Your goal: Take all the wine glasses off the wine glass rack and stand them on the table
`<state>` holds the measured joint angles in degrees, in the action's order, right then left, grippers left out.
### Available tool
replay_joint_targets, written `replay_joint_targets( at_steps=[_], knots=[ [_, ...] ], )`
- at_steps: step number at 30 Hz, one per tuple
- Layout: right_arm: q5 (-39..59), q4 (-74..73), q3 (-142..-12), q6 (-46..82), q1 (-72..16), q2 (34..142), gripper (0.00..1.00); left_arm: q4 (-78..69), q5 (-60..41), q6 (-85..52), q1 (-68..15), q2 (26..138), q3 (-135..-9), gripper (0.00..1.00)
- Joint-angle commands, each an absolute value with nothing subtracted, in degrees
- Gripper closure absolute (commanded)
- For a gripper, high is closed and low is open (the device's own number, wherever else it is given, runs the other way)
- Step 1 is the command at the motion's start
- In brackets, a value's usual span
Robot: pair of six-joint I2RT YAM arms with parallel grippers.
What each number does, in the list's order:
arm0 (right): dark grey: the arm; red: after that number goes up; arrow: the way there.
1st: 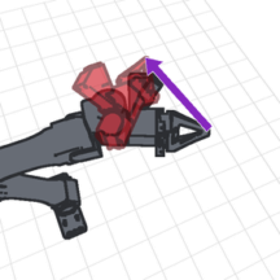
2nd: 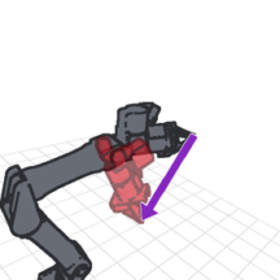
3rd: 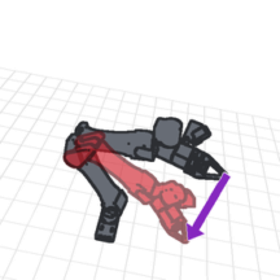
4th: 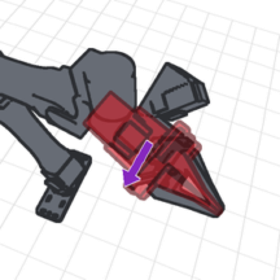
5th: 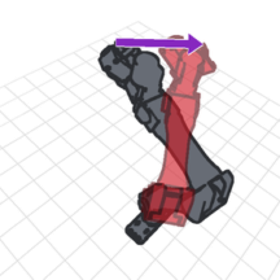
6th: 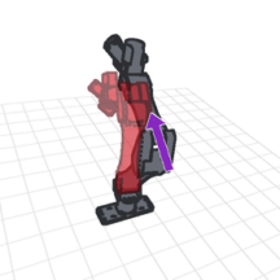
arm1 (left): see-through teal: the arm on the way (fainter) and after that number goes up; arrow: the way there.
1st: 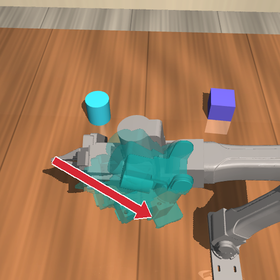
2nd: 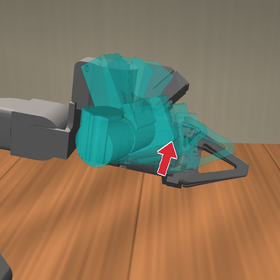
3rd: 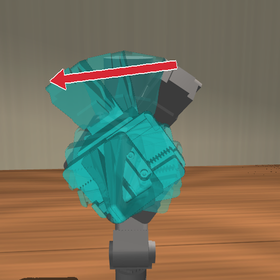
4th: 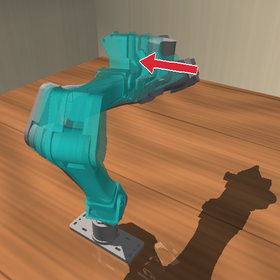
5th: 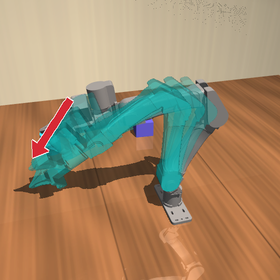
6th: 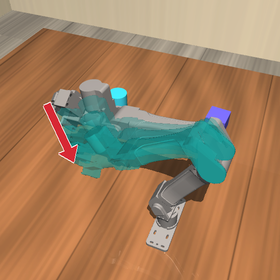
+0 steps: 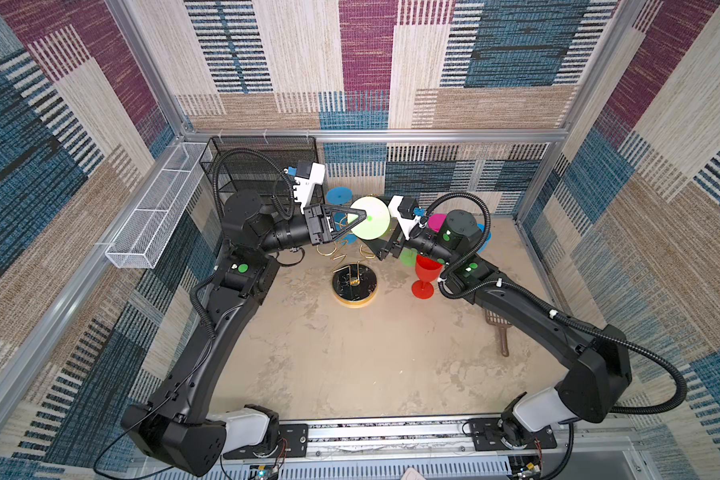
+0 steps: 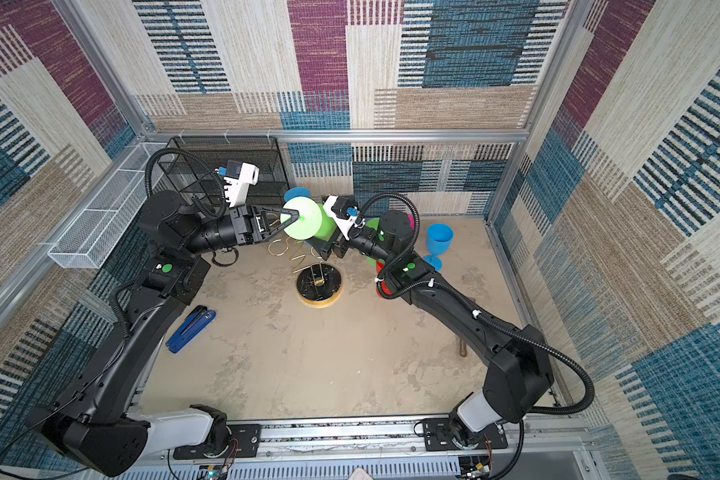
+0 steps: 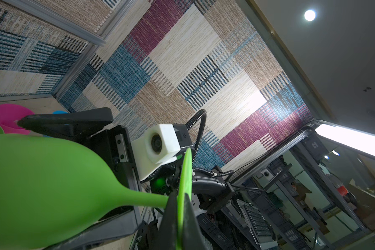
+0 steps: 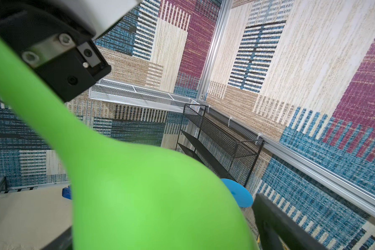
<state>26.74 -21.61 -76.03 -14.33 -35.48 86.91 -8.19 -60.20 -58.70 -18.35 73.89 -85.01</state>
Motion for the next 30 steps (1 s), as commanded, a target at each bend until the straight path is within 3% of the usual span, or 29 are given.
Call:
replay_joint_targets(
  at_steps=[1,15,23,30],
  knots=[
    [25.4,-23.6,-76.6,-13.4,-35.7,87.2,0.01,-11.6,-61.5,-60.6,-18.2,73.6,-85.2,1.00],
    [23.0,-20.8,-77.5,-11.8,-35.9,86.7,0.28,-19.3,-62.0,-64.9,-17.6,74.8,-83.2,0.99],
    [21.0,-13.3,-79.8,-8.9,-35.9,85.0,0.41,-20.0,-58.4,-58.9,-16.0,73.0,-80.3,0.70],
    [18.3,6.2,-87.3,-6.2,-35.9,83.2,0.46,-23.7,-48.4,-48.2,-12.4,69.2,-72.1,0.59]
  ],
)
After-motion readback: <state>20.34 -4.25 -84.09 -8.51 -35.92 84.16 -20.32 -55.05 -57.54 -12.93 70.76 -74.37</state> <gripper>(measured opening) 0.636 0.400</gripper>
